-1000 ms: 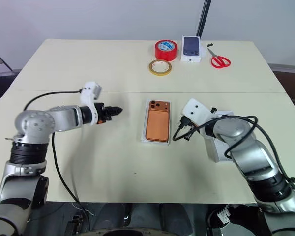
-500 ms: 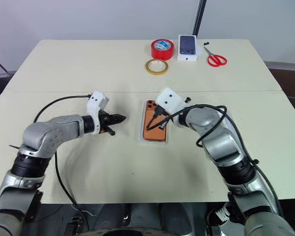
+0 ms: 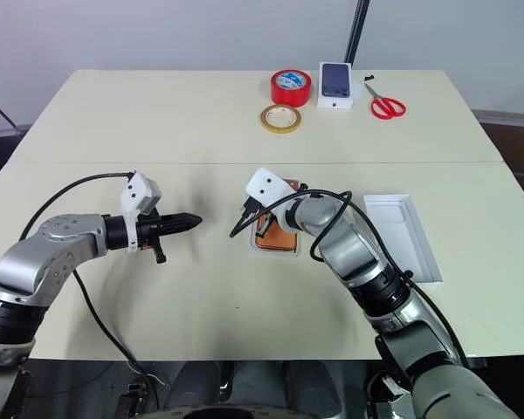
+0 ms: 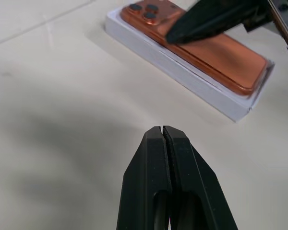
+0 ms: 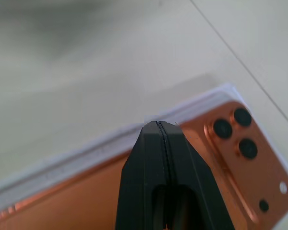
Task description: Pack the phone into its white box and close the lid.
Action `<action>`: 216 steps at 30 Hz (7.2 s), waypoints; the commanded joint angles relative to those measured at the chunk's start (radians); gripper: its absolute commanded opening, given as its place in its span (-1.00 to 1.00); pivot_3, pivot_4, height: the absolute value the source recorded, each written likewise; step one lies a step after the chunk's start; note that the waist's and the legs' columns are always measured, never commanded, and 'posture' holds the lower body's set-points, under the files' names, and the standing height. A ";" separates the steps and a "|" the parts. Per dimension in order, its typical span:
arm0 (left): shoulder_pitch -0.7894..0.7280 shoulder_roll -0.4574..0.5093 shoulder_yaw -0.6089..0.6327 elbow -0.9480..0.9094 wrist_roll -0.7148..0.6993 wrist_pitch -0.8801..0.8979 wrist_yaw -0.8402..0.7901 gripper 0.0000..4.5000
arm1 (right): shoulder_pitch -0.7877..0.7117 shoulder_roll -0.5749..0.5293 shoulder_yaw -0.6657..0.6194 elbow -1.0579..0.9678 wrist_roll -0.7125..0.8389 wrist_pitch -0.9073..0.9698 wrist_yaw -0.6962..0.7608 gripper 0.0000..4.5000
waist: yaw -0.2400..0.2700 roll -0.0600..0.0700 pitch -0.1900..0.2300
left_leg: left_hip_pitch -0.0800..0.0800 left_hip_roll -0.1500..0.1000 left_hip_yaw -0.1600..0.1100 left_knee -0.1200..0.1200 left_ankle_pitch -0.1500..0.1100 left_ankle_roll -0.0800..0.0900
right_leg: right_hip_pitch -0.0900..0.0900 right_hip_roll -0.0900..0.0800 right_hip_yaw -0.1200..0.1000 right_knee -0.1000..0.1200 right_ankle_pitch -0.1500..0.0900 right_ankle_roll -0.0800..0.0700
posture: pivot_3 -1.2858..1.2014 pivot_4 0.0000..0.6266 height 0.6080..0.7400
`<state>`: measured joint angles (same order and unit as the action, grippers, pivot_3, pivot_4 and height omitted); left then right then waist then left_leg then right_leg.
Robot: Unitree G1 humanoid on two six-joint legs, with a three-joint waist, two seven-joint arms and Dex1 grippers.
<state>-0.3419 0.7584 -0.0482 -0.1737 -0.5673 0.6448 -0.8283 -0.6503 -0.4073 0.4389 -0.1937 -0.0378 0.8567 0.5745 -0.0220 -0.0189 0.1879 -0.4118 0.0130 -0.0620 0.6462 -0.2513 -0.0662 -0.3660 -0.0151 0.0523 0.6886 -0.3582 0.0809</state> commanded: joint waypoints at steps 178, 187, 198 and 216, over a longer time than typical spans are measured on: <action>-0.209 -0.214 -0.140 0.205 0.296 -0.075 -0.079 -0.97 | 0.042 -0.381 -0.015 -0.203 -0.135 0.080 0.200 -1.00 | 0.009 0.001 0.000 | 0.000 -0.001 0.000 0.004 -0.001 0.003 | 0.002 0.001 0.000 0.001 0.000 0.000 | 0.03 -0.52 1.00; -0.294 -0.307 -0.268 0.280 0.402 -0.077 -0.068 -0.97 | 0.014 -0.293 0.054 -0.130 -0.157 0.028 0.199 -1.00 | 0.004 0.001 0.000 | 0.000 0.001 0.001 0.004 -0.001 0.003 | 0.000 0.002 0.001 0.003 0.000 0.000 | 0.03 -0.52 1.00; -0.343 -0.438 -0.404 0.198 0.392 -0.029 -0.164 -0.97 | 0.106 -0.419 -0.006 -0.313 -0.132 0.061 0.283 -1.00 | 0.017 0.001 0.000 | 0.000 -0.001 0.000 0.005 -0.001 0.003 | 0.002 0.000 0.000 0.002 0.000 0.000 | 0.03 -0.52 1.00; -0.366 -0.582 -0.485 0.280 0.424 -0.058 -0.211 -0.97 | 0.513 -0.668 -0.262 -0.529 -0.088 0.159 0.296 -1.00 | 0.025 0.003 -0.001 | 0.000 -0.001 0.000 0.006 -0.002 0.003 | 0.004 0.002 0.000 0.001 0.000 0.000 | 0.03 -0.52 1.00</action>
<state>-0.7056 0.1853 -0.5431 0.1553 -0.1248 0.6068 -1.0247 -0.1388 -1.0665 0.2020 -0.6797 -0.1388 1.0255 0.8770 0.0034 -0.0160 0.1872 -0.4114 0.0119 -0.0620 0.6518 -0.2530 -0.0629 -0.3619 -0.0126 0.0526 0.6894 -0.3583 0.0811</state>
